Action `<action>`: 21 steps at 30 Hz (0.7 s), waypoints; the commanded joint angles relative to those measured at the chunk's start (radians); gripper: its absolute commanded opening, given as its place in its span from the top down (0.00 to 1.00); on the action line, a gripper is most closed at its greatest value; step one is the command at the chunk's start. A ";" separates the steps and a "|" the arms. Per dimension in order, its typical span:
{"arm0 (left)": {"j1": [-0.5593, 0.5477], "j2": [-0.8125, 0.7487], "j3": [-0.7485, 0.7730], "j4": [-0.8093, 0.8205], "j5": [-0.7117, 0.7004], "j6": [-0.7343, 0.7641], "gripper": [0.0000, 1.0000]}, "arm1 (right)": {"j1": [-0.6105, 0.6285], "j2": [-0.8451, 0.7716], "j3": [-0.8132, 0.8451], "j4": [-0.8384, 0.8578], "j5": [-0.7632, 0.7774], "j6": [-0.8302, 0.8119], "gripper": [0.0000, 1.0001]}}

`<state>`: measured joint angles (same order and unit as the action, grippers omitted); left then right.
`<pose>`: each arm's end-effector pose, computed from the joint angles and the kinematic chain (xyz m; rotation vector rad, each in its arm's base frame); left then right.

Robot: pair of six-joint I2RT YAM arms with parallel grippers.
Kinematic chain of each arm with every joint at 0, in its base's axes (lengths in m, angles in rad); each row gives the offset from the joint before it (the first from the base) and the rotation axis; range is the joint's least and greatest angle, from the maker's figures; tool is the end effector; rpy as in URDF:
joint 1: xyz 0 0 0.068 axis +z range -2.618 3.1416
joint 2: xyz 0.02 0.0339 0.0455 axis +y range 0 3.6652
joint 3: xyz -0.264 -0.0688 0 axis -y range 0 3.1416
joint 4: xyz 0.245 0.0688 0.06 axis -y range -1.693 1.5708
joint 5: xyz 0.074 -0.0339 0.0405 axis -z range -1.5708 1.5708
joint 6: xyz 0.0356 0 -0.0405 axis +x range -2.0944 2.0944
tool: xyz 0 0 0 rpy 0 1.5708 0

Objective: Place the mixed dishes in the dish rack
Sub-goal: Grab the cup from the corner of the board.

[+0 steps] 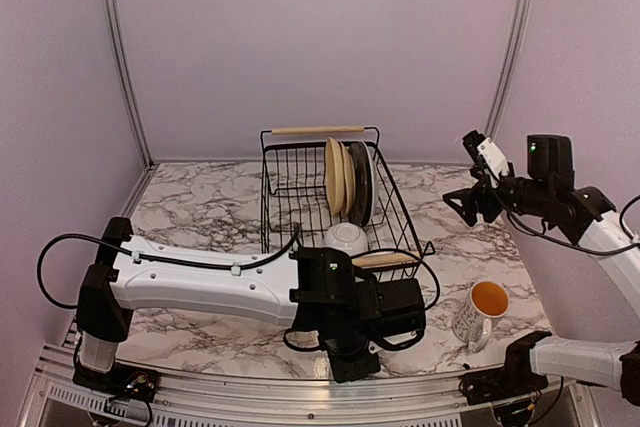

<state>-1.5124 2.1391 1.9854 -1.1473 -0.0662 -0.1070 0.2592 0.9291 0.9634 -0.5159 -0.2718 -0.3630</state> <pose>0.0282 -0.4417 0.2522 1.8642 2.2213 -0.2188 0.1916 0.0607 0.3432 -0.7826 1.8839 0.2137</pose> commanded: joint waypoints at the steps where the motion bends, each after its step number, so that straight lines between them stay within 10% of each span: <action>1: -0.009 0.051 0.034 -0.041 -0.040 0.036 0.76 | -0.007 -0.015 -0.016 0.014 -0.014 0.008 0.05; 12: -0.018 0.061 0.077 -0.026 0.046 0.067 1.00 | -0.008 -0.009 -0.011 0.007 -0.029 0.018 0.05; 21: -0.017 -0.059 0.144 0.045 0.194 0.026 1.00 | -0.007 -0.018 0.052 -0.072 -0.114 -0.027 0.05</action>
<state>-1.5208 2.1876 2.0575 -1.1671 0.0467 -0.0635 0.2592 0.9283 0.9524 -0.5407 -0.3172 -0.3672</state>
